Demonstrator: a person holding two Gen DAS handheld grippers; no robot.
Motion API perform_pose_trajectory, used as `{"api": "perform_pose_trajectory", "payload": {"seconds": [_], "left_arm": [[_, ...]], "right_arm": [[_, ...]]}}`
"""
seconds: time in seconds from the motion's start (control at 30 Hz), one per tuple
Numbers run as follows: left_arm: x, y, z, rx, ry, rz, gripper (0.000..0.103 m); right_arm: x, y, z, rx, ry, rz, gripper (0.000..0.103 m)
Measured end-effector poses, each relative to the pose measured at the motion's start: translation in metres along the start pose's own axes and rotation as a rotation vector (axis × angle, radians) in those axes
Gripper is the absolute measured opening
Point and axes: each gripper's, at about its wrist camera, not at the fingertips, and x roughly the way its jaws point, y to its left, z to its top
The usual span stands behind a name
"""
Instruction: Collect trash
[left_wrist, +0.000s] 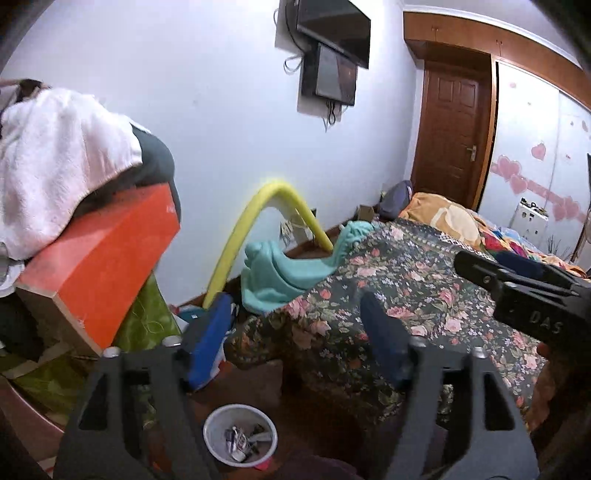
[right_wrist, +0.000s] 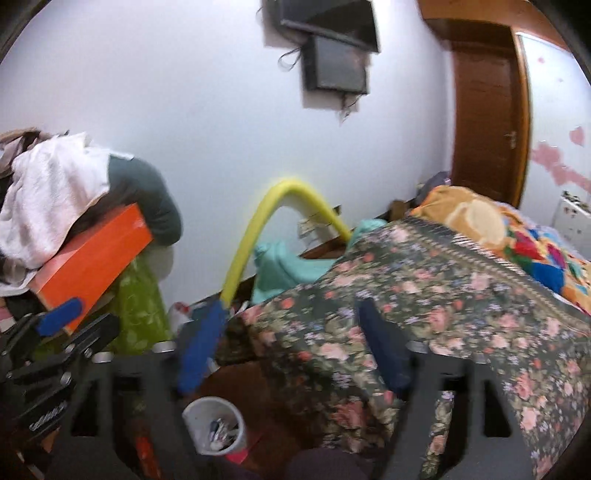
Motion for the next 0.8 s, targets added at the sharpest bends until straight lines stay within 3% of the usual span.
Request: {"api": "perform_pose_trajectory", "payload": {"seconds": [0.13,0.8], "left_arm": [[-0.004,0.000,-0.004,0.006,0.007,0.003,0.087],[-0.015,0.014,-0.017,-0.021,0.033,0.017,0.087]], "right_arm": [[-0.013,-0.006,-0.004,0.005,-0.034,-0.055,0.102],[-0.021,0.004,-0.010,-0.014,0.009,0.002,0.102]]}}
